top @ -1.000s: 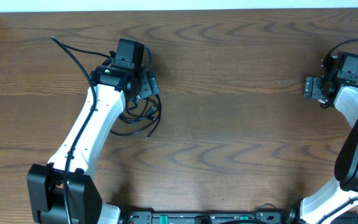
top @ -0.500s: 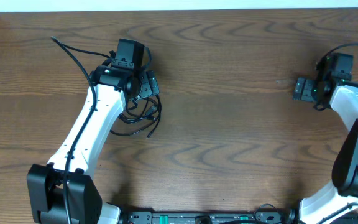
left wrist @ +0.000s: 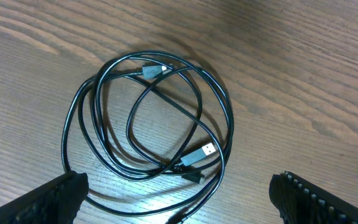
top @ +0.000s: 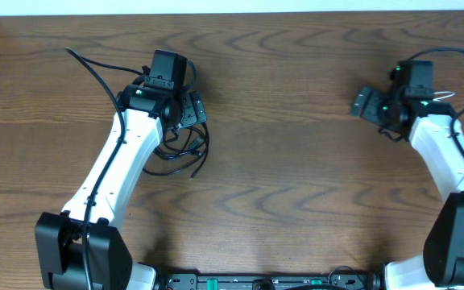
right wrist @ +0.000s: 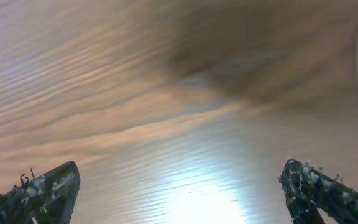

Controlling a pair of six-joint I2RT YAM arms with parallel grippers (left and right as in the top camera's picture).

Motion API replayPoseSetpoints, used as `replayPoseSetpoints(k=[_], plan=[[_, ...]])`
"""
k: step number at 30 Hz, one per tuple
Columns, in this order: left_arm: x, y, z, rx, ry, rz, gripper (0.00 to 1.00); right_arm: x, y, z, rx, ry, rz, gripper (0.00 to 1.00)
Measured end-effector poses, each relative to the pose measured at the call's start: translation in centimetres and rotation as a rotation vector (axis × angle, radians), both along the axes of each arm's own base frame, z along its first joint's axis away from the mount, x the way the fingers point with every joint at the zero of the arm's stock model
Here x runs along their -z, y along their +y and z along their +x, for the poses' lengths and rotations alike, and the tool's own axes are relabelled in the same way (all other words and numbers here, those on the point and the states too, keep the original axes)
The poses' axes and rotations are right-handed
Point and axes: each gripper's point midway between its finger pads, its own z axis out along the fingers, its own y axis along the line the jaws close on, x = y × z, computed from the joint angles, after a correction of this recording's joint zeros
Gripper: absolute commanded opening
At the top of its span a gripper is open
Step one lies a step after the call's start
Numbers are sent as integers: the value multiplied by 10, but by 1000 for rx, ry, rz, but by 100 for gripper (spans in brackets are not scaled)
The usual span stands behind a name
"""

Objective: Untangle cables
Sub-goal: 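Carry the white cable to the far right with the right gripper and release it, then move the right gripper left toward the black cable bundle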

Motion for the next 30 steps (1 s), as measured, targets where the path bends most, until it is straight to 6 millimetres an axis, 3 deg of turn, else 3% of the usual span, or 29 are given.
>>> replayPoseSetpoints(k=[2, 4, 5, 9, 13, 15, 18, 21, 27, 30], plan=[[0, 0, 0, 0, 0, 0, 98, 0, 19, -1, -45, 2, 43, 94], [0, 0, 0, 0, 0, 0, 98, 1, 35, -2, -79, 7, 71, 75], [0, 0, 0, 0, 0, 0, 98, 1, 42, -3, -95, 8, 79, 57], [0, 0, 0, 0, 0, 0, 98, 0, 73, -6, -167, 8, 106, 1], [0, 0, 0, 0, 0, 0, 98, -2, 96, -8, -223, -4, 117, 2], [0, 0, 0, 0, 0, 0, 98, -5, 108, -6, -253, -24, 120, 13], [0, 0, 0, 0, 0, 0, 98, -8, 126, -6, -297, -47, 125, 18], [0, 0, 0, 0, 0, 0, 98, -11, 141, -8, -329, -62, 130, 33], [0, 0, 0, 0, 0, 0, 98, -17, 177, -13, -426, -107, 134, 34], [0, 0, 0, 0, 0, 0, 98, -25, 200, -12, -520, -175, 115, 47]])
